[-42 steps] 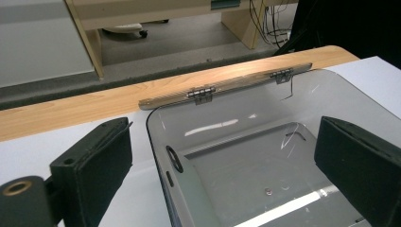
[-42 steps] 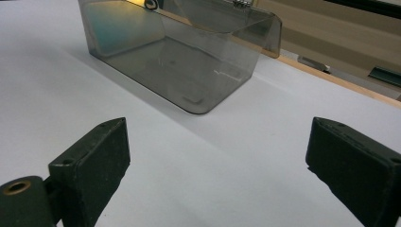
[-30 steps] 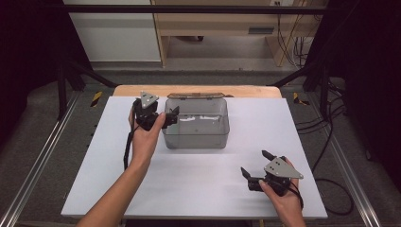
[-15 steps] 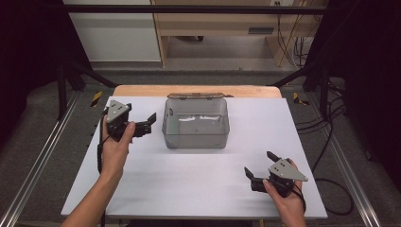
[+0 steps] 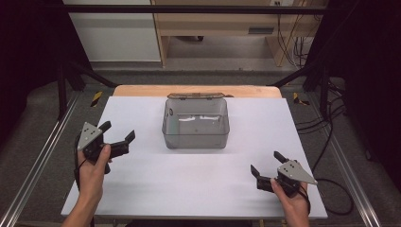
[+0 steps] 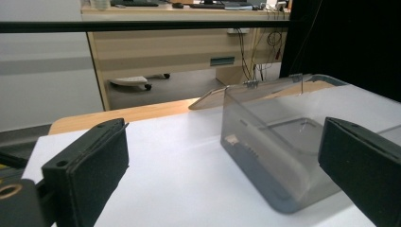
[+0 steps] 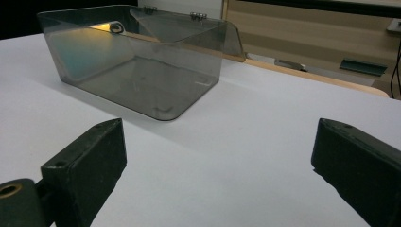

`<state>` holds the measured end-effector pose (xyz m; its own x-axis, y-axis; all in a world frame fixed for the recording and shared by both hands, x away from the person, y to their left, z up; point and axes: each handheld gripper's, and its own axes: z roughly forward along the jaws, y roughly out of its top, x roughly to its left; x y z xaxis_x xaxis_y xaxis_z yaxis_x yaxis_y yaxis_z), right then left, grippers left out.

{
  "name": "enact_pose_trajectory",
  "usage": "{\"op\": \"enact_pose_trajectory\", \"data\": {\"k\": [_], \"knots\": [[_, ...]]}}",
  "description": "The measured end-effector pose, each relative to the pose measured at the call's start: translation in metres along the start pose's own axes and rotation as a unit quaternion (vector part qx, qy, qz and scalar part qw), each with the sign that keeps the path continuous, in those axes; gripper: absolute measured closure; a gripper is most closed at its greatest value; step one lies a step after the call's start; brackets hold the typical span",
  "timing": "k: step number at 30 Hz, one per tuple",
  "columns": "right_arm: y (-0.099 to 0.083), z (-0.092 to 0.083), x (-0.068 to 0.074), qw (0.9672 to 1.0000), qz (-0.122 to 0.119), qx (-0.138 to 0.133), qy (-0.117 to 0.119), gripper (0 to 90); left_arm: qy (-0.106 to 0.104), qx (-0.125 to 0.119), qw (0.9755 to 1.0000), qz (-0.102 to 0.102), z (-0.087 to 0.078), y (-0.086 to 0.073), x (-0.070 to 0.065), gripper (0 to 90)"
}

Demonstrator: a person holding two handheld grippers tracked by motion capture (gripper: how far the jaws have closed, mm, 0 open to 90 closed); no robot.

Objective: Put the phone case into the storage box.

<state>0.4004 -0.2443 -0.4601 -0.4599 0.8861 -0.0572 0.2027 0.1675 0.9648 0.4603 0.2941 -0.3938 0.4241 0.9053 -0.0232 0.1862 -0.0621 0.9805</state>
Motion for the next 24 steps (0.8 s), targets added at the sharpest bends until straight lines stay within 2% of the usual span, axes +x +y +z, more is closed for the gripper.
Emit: {"op": "enact_pose_trajectory", "data": {"k": [5,8,10,12,14,16,20,24], "knots": [[0.000,0.001,-0.001,1.0000,-0.005,-0.007,0.001,4.3,0.001,-0.006,1.0000,-0.002,-0.016,-0.027,0.007,2.6],[0.000,0.001,0.000,0.9999,-0.007,-0.010,0.004,4.3,-0.009,-0.002,0.9999,-0.011,-0.023,-0.039,0.009,2.6],[0.000,0.001,0.001,0.9999,-0.009,-0.013,0.005,4.2,-0.015,-0.002,0.9998,-0.009,-0.027,-0.043,0.008,2.7],[-0.001,0.001,0.001,0.9998,-0.007,-0.018,0.010,4.3,-0.017,-0.006,0.9998,-0.003,-0.031,-0.046,0.006,2.7],[-0.001,0.001,0.000,0.9997,-0.007,-0.022,0.010,4.2,-0.029,-0.007,0.9995,-0.008,-0.034,-0.047,0.002,2.7],[-0.001,0.001,0.000,0.9995,-0.004,-0.028,0.012,4.1,-0.037,-0.020,0.9990,-0.016,-0.039,-0.048,-0.003,2.7],[-0.001,0.000,-0.001,0.9988,0.003,-0.045,0.019,3.6,-0.060,-0.024,0.9979,0.000,-0.043,-0.049,-0.016,2.6],[-0.001,0.001,0.000,0.9992,0.000,-0.039,0.011,3.3,-0.057,-0.031,0.9979,0.007,-0.040,-0.048,-0.019,2.5]]}}
